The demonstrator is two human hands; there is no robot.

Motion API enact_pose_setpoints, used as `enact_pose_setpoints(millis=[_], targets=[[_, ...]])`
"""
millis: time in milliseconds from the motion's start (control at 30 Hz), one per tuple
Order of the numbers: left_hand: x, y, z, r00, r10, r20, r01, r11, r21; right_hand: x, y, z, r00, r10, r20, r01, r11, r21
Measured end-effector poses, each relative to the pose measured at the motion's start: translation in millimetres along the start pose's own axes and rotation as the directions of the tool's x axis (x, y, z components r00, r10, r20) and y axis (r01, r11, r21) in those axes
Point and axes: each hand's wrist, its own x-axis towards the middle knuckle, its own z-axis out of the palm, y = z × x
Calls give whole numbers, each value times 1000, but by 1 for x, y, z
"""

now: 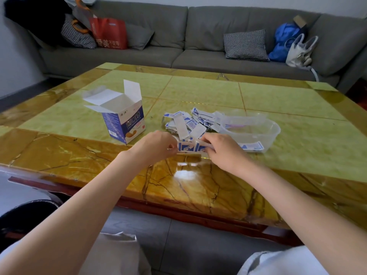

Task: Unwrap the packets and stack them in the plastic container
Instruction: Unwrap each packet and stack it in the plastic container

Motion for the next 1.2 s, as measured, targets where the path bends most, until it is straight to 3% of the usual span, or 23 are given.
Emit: enact_pose_setpoints(millis=[200, 300, 333, 367, 433, 467, 500, 567, 667, 733, 800, 833, 867, 933, 1067, 1200], targets=[[-1, -18, -2, 984, -178, -28, 176, 983, -60, 3, -5, -6, 984, 62, -166, -38, 989, 144], [-1, -22, -3, 963, -266, -41, 254, 948, -190, 5, -9, -2, 985, 119, -125, -93, 976, 198], [0, -22, -4, 955, -293, -48, 268, 920, -286, 6, -10, -1, 978, 190, -91, -157, 944, 291], [0, -20, -5, 945, -325, -42, 279, 864, -419, 6, -12, 0, 958, 286, -26, -244, 856, 456], [1, -12, -6, 924, -381, 35, 301, 668, -680, 7, -17, 0, 902, 387, 190, -373, 480, 794], [1, -6, -7, 922, -380, 68, 302, 601, -740, 8, -20, -1, 885, 375, 277, -393, 283, 875], [2, -1, -6, 927, -366, 87, 299, 576, -761, 9, -21, -1, 878, 356, 320, -394, 156, 906], [3, 9, -4, 945, -312, 102, 274, 577, -770, 11, -23, 0, 879, 349, 326, -378, 90, 922], [3, 13, -5, 976, -206, 74, 201, 703, -683, 17, -26, 5, 880, 408, 242, -354, 224, 908], [1, 10, -7, 981, -162, 105, 193, 795, -575, 19, -26, 5, 897, 438, 57, -293, 493, 820], [-1, 4, -9, 976, -179, 128, 219, 835, -505, 19, -22, 2, 944, 274, -182, -153, 856, 493], [-2, 1, -10, 972, -198, 130, 236, 834, -499, 18, -19, 2, 964, 138, -227, -79, 965, 250], [-3, -2, -11, 969, -213, 128, 248, 835, -490, 16, -18, 2, 975, 26, -220, -18, 999, 39], [-3, -6, -10, 967, -229, 116, 256, 874, -414, 12, -16, 8, 988, -66, -136, 41, 983, -177], [-4, -3, -3, 965, -202, 168, 244, 925, -292, 7, -14, 21, 996, -79, 38, 85, 976, -201], [-3, -1, 2, 966, -174, 189, 216, 949, -231, 6, -9, 20, 991, -64, 117, 90, 969, -231]])
